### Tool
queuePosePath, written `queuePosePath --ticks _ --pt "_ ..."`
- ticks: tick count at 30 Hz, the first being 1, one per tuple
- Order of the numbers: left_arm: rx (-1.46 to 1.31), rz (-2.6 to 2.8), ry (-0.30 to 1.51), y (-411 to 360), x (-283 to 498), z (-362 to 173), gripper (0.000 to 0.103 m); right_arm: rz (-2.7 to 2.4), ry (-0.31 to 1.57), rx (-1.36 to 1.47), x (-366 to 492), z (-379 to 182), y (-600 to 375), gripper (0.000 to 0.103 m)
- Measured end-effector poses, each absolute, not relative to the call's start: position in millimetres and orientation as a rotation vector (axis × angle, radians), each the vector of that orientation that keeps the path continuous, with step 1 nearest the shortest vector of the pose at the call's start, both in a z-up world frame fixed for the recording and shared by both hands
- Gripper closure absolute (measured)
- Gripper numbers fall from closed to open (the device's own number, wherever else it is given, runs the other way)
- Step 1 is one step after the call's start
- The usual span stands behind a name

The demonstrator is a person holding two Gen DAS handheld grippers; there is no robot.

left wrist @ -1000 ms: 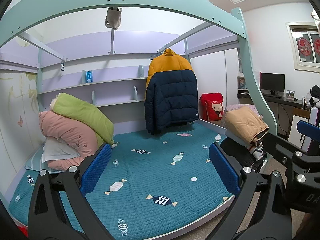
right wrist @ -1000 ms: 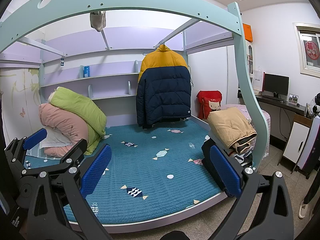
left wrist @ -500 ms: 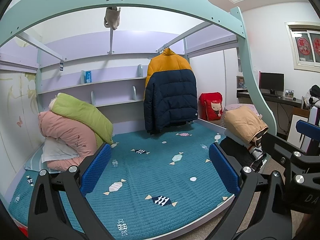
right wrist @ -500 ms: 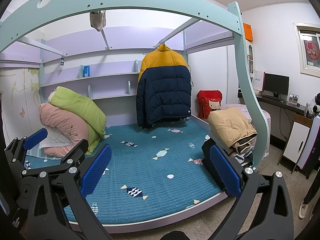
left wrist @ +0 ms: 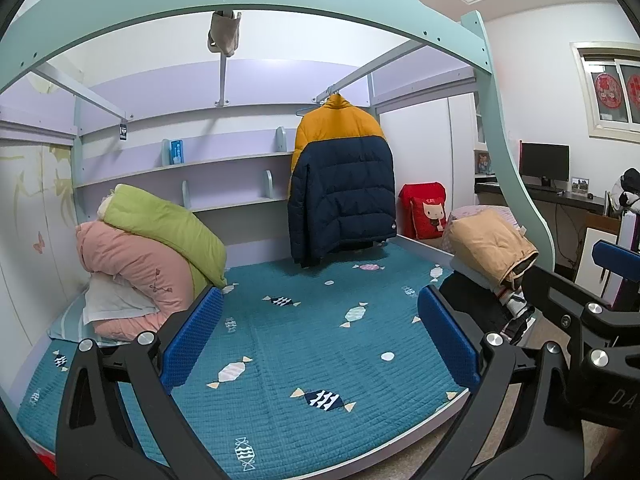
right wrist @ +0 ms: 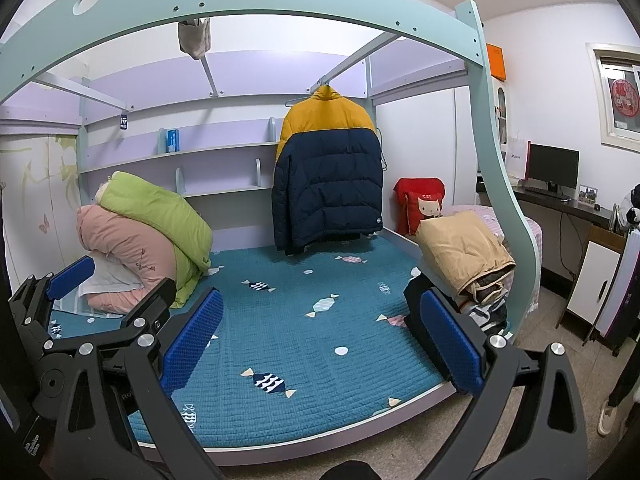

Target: Fold large clothes

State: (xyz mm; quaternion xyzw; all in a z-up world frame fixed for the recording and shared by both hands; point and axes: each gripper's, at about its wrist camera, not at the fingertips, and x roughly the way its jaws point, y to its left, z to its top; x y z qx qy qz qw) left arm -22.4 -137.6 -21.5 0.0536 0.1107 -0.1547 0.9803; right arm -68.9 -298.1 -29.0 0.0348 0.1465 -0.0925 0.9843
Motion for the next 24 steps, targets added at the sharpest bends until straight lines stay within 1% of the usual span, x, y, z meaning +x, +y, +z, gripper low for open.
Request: queuePosePath --ticks 17,24 --pt "0.109 -0.312 0.227 -136 -18 -23 0.005 -0.189 0.303 0.077 -67 -34 -297 0.007" --pt "0.113 -0.312 0.235 -131 -11 -32 0.005 -0.19 0.312 0.082 -62 -37 -296 0.007"
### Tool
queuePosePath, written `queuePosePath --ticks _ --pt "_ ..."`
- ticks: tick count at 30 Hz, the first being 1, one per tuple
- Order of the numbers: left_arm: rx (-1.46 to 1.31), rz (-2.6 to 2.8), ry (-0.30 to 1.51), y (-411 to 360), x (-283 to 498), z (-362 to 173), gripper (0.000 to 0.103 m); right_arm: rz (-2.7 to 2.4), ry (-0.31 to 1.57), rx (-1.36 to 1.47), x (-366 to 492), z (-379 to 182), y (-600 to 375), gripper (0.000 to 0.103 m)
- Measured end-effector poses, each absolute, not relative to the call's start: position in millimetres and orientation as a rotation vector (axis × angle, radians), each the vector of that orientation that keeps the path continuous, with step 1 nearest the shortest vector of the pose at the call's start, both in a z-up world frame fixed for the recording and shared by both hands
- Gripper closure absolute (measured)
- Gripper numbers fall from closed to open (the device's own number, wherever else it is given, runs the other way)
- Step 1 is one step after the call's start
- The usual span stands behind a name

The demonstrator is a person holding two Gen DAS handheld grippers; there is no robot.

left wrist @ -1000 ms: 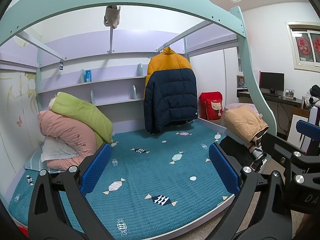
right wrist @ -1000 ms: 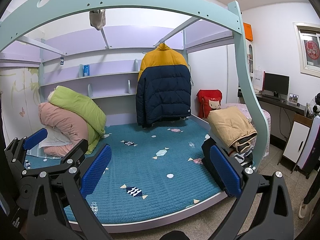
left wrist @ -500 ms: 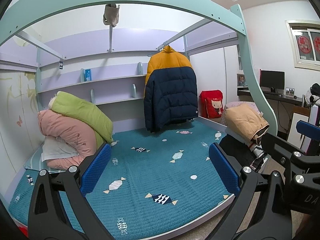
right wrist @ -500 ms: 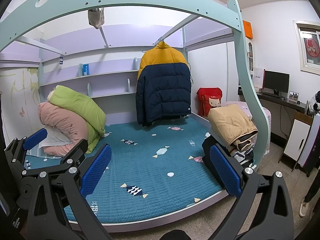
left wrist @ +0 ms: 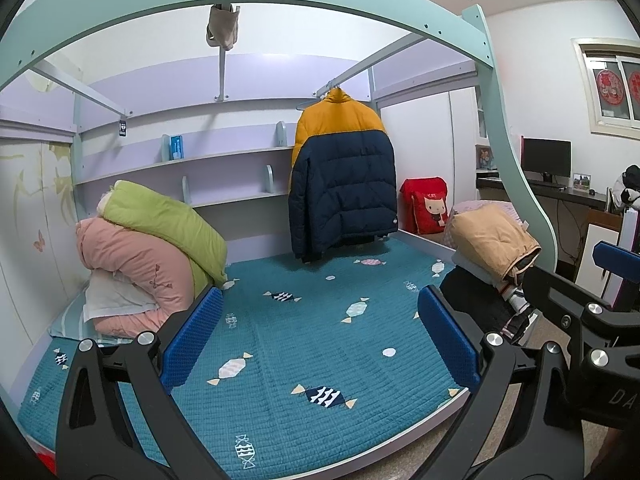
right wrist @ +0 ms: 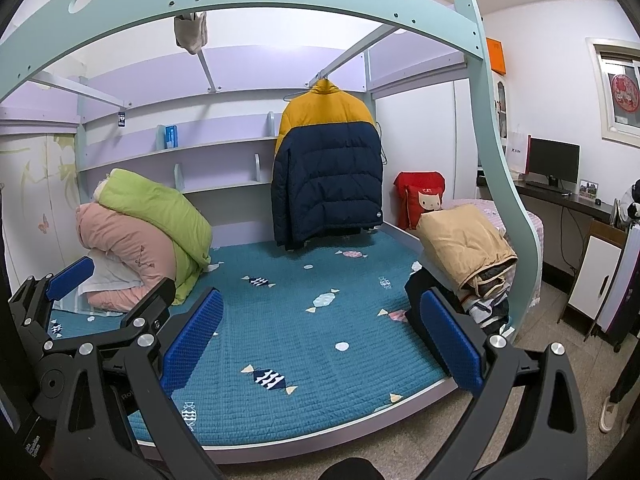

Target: Fold large clothes

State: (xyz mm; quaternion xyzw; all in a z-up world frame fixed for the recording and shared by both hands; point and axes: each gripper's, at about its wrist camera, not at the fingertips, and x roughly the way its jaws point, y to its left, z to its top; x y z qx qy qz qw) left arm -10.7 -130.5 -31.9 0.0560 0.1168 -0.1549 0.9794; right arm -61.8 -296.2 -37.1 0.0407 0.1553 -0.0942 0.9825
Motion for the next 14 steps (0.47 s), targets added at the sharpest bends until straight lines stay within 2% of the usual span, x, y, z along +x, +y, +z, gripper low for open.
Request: queuePosePath --ticks 8,14 --pt "0.11 -0.315 0.242 -126 -1 -37 0.005 -0.193 0.312 0.077 -53 -42 -293 0.007" --pt "0.064 -0.311 0.343 -115 41 -64 0.005 -0.194 0.356 0.082 -25 -59 -291 0.007"
